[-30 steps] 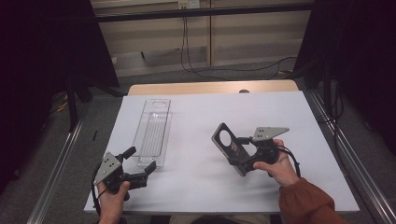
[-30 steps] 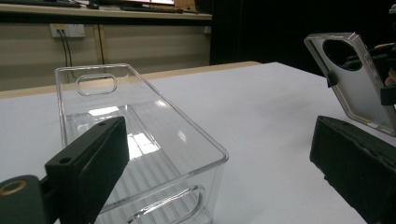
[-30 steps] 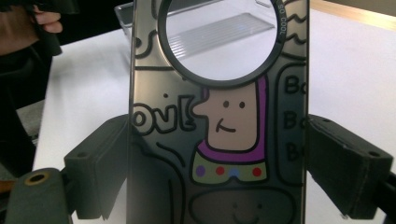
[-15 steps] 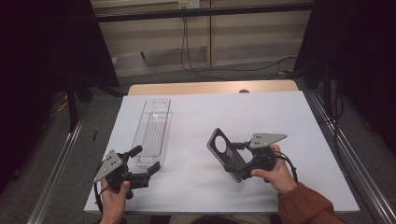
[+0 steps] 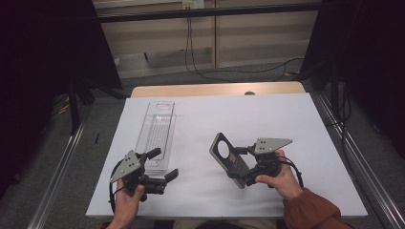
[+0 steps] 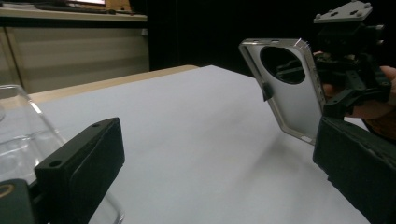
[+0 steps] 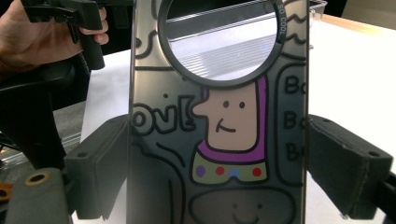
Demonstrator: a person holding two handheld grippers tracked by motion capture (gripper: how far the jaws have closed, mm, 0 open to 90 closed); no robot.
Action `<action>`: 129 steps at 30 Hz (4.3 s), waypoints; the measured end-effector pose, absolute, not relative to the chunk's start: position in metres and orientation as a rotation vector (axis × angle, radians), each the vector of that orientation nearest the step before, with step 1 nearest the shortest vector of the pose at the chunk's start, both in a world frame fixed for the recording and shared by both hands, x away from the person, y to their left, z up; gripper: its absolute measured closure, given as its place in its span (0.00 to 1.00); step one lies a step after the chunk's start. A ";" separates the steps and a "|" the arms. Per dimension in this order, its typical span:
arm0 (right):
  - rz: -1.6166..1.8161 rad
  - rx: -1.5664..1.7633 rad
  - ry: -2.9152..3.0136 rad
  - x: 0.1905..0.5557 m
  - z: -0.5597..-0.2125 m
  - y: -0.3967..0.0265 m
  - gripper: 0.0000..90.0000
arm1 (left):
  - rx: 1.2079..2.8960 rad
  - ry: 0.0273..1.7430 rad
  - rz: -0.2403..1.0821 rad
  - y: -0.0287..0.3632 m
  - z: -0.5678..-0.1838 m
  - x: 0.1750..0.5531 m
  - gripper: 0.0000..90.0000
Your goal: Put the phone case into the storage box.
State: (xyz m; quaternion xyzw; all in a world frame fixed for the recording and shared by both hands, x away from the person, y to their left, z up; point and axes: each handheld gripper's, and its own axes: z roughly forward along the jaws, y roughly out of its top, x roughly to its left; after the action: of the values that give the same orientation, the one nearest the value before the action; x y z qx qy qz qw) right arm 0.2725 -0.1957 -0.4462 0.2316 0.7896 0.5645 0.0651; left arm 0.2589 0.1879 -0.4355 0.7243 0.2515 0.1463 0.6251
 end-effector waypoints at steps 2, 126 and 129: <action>1.708 0.694 2.384 0.272 -0.446 -0.195 0.14 | 1.651 0.572 0.322 0.183 -0.435 0.259 0.02; 1.772 0.493 2.383 0.272 -0.447 -0.195 0.01 | 1.629 0.144 0.021 0.069 -0.429 0.301 0.12; 1.775 0.507 2.376 0.272 -0.447 -0.196 0.01 | 1.635 0.169 0.043 0.071 -0.428 0.302 0.12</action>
State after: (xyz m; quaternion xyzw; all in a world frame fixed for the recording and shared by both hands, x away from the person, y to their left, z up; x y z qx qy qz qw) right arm 0.2723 -0.1957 -0.4474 0.1683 0.7878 0.5887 0.0665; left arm 0.3020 0.0706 -0.4280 0.7285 0.0755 0.0190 0.6806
